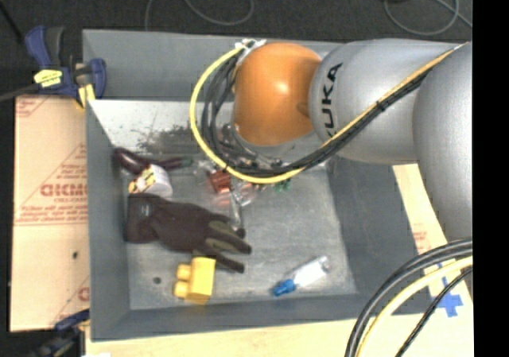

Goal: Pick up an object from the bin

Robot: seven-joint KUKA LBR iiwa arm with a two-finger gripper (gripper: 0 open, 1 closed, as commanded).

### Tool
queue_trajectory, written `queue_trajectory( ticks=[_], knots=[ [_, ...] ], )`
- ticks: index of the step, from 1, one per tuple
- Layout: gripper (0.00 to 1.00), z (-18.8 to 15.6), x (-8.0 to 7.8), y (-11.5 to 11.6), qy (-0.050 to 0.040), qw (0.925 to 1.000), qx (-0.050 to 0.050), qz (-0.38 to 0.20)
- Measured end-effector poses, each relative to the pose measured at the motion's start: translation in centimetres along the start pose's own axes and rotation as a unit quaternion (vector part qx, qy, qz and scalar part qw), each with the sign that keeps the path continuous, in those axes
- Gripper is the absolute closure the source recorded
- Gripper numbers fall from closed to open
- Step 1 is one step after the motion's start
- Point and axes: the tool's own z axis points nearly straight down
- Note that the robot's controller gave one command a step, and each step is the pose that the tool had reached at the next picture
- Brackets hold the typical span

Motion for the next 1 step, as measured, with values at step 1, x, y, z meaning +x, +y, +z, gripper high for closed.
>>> queue_trajectory(
  ticks=[1],
  knots=[
    [0.0, 2.29, 1.34, -0.61, -0.0026, 0.9963, 0.0, 0.086]
  ],
)
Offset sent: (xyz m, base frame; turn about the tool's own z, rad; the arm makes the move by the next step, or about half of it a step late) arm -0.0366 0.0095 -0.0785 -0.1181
